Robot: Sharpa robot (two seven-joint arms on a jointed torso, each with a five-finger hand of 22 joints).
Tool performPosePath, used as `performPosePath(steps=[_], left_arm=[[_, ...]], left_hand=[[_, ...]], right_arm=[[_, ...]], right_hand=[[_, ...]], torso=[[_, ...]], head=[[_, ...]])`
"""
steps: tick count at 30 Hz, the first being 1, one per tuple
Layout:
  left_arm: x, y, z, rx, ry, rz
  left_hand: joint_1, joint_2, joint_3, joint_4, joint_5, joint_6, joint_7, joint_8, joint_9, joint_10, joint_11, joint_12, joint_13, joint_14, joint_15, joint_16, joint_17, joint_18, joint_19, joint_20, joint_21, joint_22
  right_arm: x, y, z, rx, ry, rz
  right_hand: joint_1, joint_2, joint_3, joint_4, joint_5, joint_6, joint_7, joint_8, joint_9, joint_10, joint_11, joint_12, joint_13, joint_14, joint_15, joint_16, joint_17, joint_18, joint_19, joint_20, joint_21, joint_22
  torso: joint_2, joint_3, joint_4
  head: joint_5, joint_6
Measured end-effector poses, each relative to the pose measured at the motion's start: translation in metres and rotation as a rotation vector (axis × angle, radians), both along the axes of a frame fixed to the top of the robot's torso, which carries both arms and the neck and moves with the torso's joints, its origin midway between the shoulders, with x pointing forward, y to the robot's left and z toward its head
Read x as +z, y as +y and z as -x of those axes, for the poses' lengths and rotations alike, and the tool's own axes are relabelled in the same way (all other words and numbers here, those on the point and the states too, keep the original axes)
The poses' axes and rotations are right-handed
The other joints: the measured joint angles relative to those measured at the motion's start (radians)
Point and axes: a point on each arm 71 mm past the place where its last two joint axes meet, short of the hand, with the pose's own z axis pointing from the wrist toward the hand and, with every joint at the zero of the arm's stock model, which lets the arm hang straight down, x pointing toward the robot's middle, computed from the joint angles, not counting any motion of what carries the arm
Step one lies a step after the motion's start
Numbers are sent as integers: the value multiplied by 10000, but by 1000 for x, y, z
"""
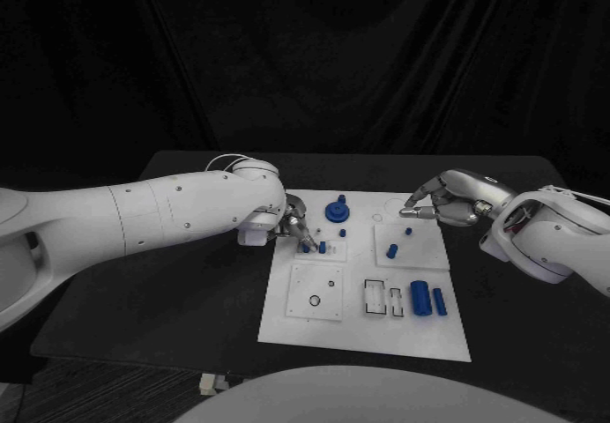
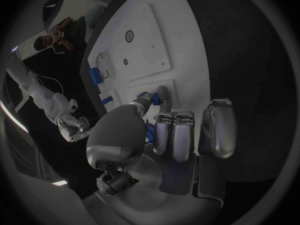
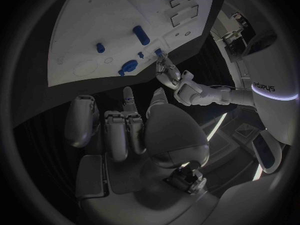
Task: Assemble the parts on the task board
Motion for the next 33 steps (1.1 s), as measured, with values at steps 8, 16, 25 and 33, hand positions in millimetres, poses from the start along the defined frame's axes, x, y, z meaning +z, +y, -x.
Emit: performPosePath(steps=[8,16,25,33], left_arm=[[0,1,-1,10,17,-33],[0,0,-1,-13,46,-69],[-1,1,0,-70,50,-164],[-1,2,0,-96,41,-219]], left_hand=[[0,0,-294,13,-14,0,-1,350,571,0,1,0,0,0,0,0,-1,0,0,1,0,0],[54,54,-512,44,-54,-38,-38,812,1457,2,-70,0,0,1,-1,0,-1,-1,0,-73,0,-1],[54,54,-651,71,-116,148,-147,1623,2060,2,-70,0,0,0,-73,0,-2,0,0,-73,43,-1],[54,54,-732,98,-116,294,-169,1882,2181,23,-90,0,0,0,-72,0,-2,0,0,-72,82,-1]], right_arm=[[0,0,0,3,16,8],[0,0,0,9,25,11],[-1,0,0,5,32,16],[-1,0,0,18,39,15]], right_hand=[[0,0,-56,0,45,0,0,-38,0,0,0,0,0,0,0,0,0,0,0,0,0,3],[-1,-1,-56,0,44,0,0,-38,0,0,0,0,0,0,0,0,0,1,0,0,0,8],[-1,-1,-56,0,44,0,0,-38,0,0,0,0,0,0,0,0,0,0,0,0,0,6],[-1,-1,-56,0,44,0,0,-38,0,0,0,0,0,0,0,0,0,0,0,0,0,5]], torso=[[0,0,2],[0,-1,2],[1,-1,2],[1,0,3]], head=[[3,0],[-5,0],[-13,0],[3,0]])
